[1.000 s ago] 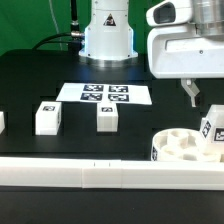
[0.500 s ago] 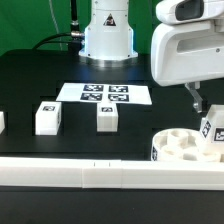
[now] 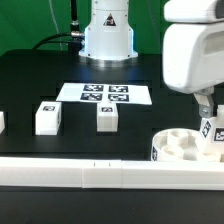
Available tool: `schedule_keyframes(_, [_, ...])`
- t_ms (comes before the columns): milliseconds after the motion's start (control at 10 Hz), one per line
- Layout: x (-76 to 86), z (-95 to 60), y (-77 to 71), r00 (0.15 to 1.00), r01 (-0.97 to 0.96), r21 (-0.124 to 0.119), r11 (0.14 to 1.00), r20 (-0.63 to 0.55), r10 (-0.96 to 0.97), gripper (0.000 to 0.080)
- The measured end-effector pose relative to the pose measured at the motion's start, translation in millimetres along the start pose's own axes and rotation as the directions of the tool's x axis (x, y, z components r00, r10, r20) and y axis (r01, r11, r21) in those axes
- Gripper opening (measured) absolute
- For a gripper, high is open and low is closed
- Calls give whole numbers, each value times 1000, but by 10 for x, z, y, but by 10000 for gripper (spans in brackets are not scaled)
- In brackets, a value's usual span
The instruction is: Assemble stool
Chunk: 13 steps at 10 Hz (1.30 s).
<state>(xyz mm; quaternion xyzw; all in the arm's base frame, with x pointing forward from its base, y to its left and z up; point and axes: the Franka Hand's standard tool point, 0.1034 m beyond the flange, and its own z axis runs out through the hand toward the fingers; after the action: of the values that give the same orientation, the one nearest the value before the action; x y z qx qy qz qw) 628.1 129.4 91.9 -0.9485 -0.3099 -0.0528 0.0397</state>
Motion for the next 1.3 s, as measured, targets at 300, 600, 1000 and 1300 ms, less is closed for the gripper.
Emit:
schedule_keyframes(300, [-53, -4, 96, 987, 161, -15, 987, 6, -161, 649])
schedule_keyframes(600, [-87, 44, 115, 913, 408, -20, 913, 34, -407, 649])
schedule_keyframes(1000, [-112, 105, 103, 777, 628, -9, 778, 65, -626, 649])
schedule_keyframes(1300, [-126, 146, 89, 782, 621, -4, 784, 66, -619, 515])
